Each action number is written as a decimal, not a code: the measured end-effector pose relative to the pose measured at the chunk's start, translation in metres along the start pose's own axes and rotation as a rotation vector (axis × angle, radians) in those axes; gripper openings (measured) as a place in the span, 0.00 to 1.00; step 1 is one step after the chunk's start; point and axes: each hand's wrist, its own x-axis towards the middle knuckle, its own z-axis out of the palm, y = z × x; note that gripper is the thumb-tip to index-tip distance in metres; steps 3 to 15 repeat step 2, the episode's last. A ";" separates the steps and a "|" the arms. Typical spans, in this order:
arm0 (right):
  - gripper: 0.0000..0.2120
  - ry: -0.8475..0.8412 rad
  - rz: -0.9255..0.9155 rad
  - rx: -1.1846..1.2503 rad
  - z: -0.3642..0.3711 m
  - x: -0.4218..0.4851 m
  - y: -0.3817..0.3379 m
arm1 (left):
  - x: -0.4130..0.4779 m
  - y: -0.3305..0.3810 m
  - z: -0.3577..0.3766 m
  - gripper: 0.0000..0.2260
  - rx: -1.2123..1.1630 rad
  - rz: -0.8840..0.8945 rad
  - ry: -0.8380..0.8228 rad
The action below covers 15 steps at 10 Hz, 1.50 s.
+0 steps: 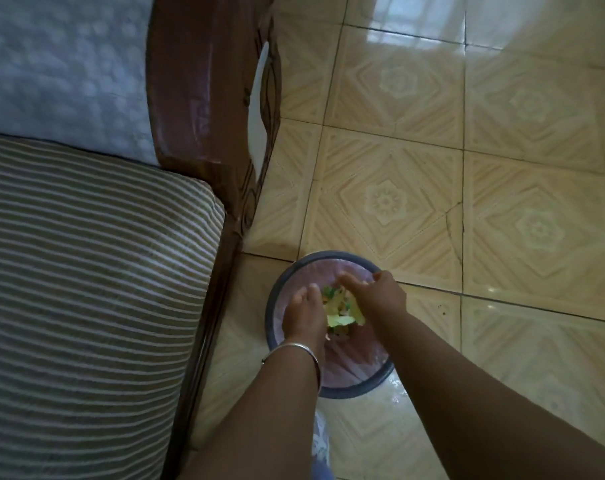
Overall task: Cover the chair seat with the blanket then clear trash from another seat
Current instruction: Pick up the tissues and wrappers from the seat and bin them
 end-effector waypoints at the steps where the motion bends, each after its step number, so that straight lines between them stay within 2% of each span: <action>1: 0.32 0.007 0.022 -0.038 0.003 0.008 0.001 | 0.003 0.002 -0.005 0.21 -0.018 0.004 -0.024; 2: 0.21 -0.016 -0.062 -0.102 0.006 0.006 -0.004 | -0.003 0.008 -0.011 0.21 -0.029 0.030 0.051; 15: 0.21 -0.016 -0.062 -0.102 0.006 0.006 -0.004 | -0.003 0.008 -0.011 0.21 -0.029 0.030 0.051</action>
